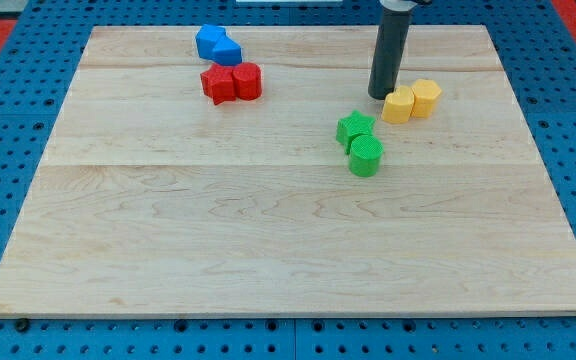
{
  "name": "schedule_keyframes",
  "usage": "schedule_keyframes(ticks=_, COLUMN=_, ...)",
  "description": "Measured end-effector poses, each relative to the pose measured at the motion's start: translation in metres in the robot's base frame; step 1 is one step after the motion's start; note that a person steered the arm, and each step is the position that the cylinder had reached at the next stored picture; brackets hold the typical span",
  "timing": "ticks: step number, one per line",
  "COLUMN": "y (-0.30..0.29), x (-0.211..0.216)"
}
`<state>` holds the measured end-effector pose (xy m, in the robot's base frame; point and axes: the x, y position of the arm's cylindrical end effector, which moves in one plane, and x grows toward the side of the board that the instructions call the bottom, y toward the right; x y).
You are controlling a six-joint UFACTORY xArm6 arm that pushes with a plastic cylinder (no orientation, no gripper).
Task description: Move your arm away from yellow heart
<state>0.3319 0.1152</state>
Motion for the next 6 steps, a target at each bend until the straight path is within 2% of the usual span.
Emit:
schedule_keyframes(ticks=4, y=-0.019, x=-0.006)
schedule_keyframes(ticks=5, y=-0.016, x=-0.015)
schedule_keyframes(ticks=6, y=-0.016, x=-0.050)
